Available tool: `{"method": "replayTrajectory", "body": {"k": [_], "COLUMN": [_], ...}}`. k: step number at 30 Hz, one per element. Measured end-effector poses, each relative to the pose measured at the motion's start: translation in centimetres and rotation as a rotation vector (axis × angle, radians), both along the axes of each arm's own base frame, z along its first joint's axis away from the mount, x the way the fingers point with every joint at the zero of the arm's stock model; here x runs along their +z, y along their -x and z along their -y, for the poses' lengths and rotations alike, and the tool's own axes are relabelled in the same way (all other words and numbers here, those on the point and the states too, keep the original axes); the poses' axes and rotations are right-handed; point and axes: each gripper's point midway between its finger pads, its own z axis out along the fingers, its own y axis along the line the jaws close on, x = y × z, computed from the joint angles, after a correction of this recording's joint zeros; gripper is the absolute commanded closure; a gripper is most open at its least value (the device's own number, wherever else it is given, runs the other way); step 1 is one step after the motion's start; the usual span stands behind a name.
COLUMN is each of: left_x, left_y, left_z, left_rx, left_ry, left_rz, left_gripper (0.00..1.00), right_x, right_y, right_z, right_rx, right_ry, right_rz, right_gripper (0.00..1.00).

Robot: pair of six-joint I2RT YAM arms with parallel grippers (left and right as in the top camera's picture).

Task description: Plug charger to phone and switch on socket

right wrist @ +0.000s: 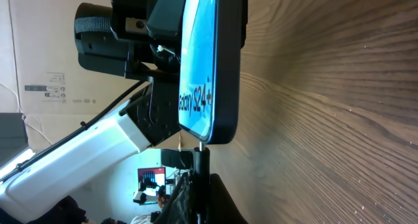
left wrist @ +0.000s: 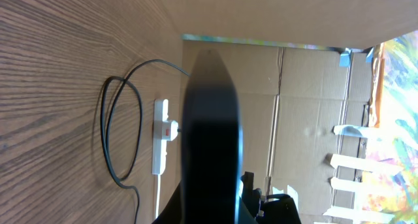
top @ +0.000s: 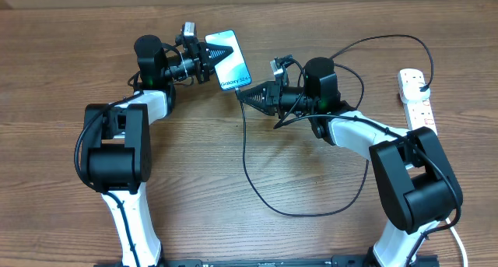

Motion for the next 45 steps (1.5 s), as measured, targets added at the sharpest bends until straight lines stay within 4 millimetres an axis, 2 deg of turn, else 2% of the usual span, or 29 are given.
{"method": "replayTrajectory", "body": {"k": [45], "left_x": [0.00], "left_y": [-0.05], "left_z": [-0.02], "left_rx": [0.002], "left_ry": [-0.007], "left_rz": [0.018], "left_gripper": [0.95], "right_x": [0.14], "right_y": [-0.41], "right_z": [0.69], "right_rx": [-0.009], "right_ry": [-0.006], "right_rz": [0.003], "right_gripper": [0.96]}}
